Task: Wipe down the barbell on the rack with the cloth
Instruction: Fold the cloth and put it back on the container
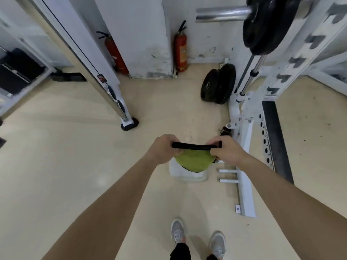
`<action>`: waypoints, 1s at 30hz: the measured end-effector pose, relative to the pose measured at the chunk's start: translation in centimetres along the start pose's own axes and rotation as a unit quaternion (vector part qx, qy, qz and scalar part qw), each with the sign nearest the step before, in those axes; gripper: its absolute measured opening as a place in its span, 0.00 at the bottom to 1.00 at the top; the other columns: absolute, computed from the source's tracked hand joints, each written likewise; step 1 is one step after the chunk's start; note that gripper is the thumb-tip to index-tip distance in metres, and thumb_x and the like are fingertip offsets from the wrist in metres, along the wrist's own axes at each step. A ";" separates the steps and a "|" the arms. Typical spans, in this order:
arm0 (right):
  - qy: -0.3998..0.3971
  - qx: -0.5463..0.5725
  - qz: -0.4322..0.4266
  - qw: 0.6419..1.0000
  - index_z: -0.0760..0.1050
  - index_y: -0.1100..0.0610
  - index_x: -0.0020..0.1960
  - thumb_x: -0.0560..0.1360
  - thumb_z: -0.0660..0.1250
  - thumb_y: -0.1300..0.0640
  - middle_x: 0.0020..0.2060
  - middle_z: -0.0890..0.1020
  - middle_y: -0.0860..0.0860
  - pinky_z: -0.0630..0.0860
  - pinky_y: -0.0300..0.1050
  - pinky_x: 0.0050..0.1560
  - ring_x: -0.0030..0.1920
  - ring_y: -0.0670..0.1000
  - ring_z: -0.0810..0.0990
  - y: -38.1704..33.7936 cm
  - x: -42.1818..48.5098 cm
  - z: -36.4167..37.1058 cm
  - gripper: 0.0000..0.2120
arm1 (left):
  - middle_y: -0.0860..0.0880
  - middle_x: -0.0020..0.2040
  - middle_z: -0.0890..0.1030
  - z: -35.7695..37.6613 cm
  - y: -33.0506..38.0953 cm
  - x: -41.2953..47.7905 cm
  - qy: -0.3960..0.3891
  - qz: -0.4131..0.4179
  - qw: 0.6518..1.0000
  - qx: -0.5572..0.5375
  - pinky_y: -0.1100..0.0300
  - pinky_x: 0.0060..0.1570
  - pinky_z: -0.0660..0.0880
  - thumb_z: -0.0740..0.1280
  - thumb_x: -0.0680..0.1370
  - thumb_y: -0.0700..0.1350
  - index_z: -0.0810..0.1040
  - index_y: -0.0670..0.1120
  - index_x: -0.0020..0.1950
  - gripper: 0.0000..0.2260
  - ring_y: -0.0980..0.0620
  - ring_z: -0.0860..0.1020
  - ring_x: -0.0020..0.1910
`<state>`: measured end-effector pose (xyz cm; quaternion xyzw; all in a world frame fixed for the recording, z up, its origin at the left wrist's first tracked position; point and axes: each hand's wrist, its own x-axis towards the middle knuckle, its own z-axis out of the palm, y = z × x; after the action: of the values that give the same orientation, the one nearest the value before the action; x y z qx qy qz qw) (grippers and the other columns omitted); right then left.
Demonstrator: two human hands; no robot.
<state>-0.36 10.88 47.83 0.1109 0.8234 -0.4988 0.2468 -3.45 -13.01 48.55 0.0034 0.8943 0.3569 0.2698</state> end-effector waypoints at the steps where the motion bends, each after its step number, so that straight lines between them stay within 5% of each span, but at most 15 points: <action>1: 0.008 -0.002 0.006 1.000 0.84 0.48 0.44 0.70 0.66 0.64 0.38 0.82 0.48 0.78 0.50 0.42 0.40 0.52 0.80 1.9 2.0 1.5 0.13 | 0.51 0.44 0.82 1.5 -2.0 1.8 0.004 -0.016 1.000 0.002 0.59 0.40 0.74 0.73 0.74 0.46 0.81 0.50 0.46 0.03 0.52 0.77 0.41; 4: 0.034 -0.003 0.022 0.999 0.83 0.50 0.45 0.72 0.66 0.67 0.35 0.80 0.45 0.72 0.42 0.40 0.36 0.47 0.77 6.7 8.0 5.2 0.14 | 0.53 0.43 0.82 5.3 -7.0 6.9 0.029 -0.050 0.998 0.010 0.56 0.43 0.76 0.72 0.74 0.49 0.80 0.54 0.46 0.03 0.51 0.79 0.43; 12: 0.150 0.047 -0.021 0.987 0.84 0.52 0.45 0.71 0.67 0.67 0.38 0.83 0.46 0.80 0.48 0.44 0.39 0.49 0.80 12.3 18.5 10.0 0.12 | 0.58 0.40 0.81 10.8 -14.5 15.6 0.162 -0.032 0.984 -0.071 0.63 0.38 0.74 0.72 0.74 0.46 0.83 0.52 0.48 0.04 0.56 0.79 0.39; 19: 0.093 -0.031 0.010 0.995 0.82 0.45 0.42 0.71 0.68 0.69 0.37 0.81 0.48 0.72 0.32 0.41 0.40 0.47 0.78 23.5 20.8 16.6 0.18 | 0.52 0.41 0.83 19.9 -24.4 16.7 0.079 -0.102 0.991 -0.032 0.53 0.39 0.80 0.69 0.75 0.46 0.82 0.54 0.48 0.04 0.50 0.81 0.38; 21: 0.078 -0.047 0.036 0.995 0.82 0.48 0.45 0.72 0.67 0.70 0.39 0.82 0.46 0.71 0.27 0.41 0.43 0.47 0.79 27.4 21.4 19.0 0.17 | 0.52 0.41 0.83 22.9 -27.3 17.1 0.047 -0.125 0.991 -0.023 0.56 0.37 0.78 0.68 0.76 0.45 0.81 0.54 0.48 0.04 0.50 0.80 0.37; 25: 0.054 -0.042 0.084 0.994 0.81 0.48 0.44 0.72 0.66 0.71 0.46 0.85 0.50 0.77 0.40 0.53 0.51 0.51 0.83 33.2 22.8 22.9 0.18 | 0.51 0.43 0.83 27.0 -31.4 18.2 0.015 -0.151 0.987 -0.047 0.64 0.33 0.72 0.69 0.77 0.44 0.83 0.51 0.50 0.05 0.51 0.78 0.38; 28: 0.086 -0.010 0.093 0.992 0.82 0.49 0.47 0.73 0.66 0.70 0.46 0.85 0.49 0.76 0.33 0.47 0.51 0.51 0.83 33.3 24.7 23.5 0.16 | 0.51 0.47 0.84 27.3 -32.2 20.5 0.046 -0.157 0.983 -0.088 0.75 0.31 0.68 0.69 0.77 0.43 0.84 0.51 0.53 0.07 0.53 0.78 0.42; 30: 0.127 0.035 0.081 0.988 0.81 0.52 0.56 0.74 0.67 0.69 0.51 0.82 0.48 0.75 0.30 0.50 0.54 0.49 0.81 31.5 26.2 22.9 0.16 | 0.52 0.54 0.83 26.2 -31.3 21.9 0.093 -0.147 0.977 -0.124 0.78 0.39 0.68 0.69 0.77 0.43 0.82 0.50 0.59 0.12 0.53 0.80 0.50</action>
<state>-2.38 4.17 1.41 0.2479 0.8183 -0.4878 0.1761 -3.62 -15.26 2.25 -0.1944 0.8551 0.4201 0.2335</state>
